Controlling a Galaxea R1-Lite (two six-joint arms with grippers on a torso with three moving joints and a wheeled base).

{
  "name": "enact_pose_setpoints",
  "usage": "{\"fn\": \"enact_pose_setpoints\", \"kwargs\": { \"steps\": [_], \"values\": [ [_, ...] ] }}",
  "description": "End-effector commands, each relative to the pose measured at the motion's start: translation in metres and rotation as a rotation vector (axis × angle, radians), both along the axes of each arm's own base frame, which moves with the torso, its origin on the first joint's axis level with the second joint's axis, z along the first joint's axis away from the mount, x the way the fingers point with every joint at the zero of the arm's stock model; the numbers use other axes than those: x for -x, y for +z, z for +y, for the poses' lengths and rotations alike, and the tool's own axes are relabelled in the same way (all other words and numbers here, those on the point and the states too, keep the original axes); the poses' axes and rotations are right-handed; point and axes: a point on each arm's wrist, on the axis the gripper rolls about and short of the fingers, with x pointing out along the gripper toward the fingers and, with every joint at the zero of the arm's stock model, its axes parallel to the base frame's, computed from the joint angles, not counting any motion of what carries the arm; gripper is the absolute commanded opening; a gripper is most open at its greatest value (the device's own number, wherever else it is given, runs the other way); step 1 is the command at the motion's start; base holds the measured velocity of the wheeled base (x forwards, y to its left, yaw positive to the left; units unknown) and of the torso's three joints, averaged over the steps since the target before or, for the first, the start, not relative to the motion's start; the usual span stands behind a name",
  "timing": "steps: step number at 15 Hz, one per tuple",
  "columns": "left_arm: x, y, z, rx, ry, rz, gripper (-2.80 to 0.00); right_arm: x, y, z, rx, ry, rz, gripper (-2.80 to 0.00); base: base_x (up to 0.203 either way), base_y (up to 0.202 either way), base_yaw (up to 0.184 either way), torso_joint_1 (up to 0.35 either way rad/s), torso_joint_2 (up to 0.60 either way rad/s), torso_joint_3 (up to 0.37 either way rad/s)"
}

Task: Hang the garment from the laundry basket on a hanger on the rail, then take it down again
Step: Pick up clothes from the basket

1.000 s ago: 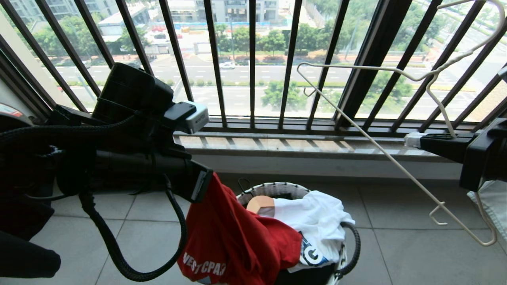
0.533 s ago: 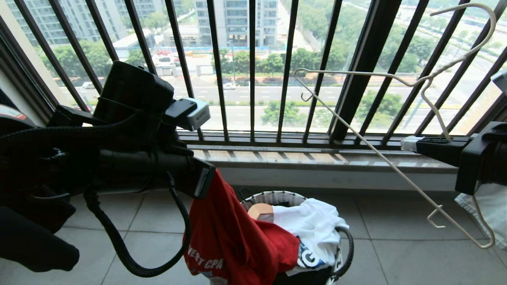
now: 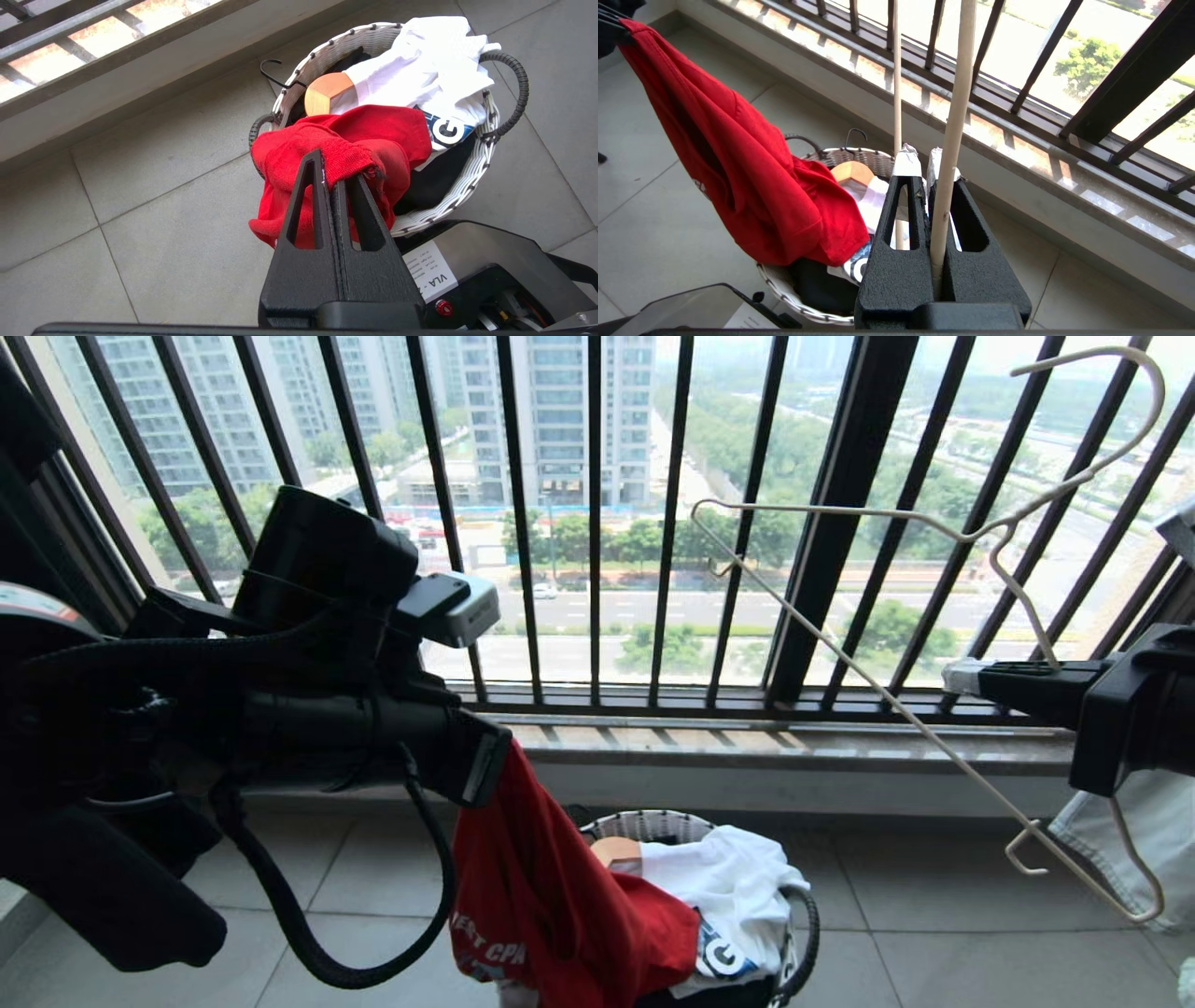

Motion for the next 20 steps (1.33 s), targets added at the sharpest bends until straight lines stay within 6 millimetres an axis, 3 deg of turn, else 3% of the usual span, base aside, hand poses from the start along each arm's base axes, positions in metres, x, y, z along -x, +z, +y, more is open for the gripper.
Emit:
{"fn": "enact_pose_setpoints", "kwargs": {
  "steps": [1,11,20],
  "values": [
    [-0.0005,-0.0007,-0.0005,-0.002,0.001,0.002,-2.80,-0.0009,-0.0005,0.0003,0.001,0.002,0.002,-2.80,0.000,0.000,0.000,0.002,0.00,0.203],
    [-0.0018,-0.0019,-0.0009,-0.006,0.003,0.004,-2.80,-0.0005,-0.0002,0.0002,0.001,0.002,0.001,-2.80,0.000,0.000,0.000,0.002,0.00,0.202],
    [-0.0075,0.0008,0.0009,0.036,0.026,-0.031,-2.80,0.0002,-0.0061,0.0004,0.031,0.011,0.040,-2.80,0.000,0.000,0.000,-0.001,0.00,0.031]
  ]
}}
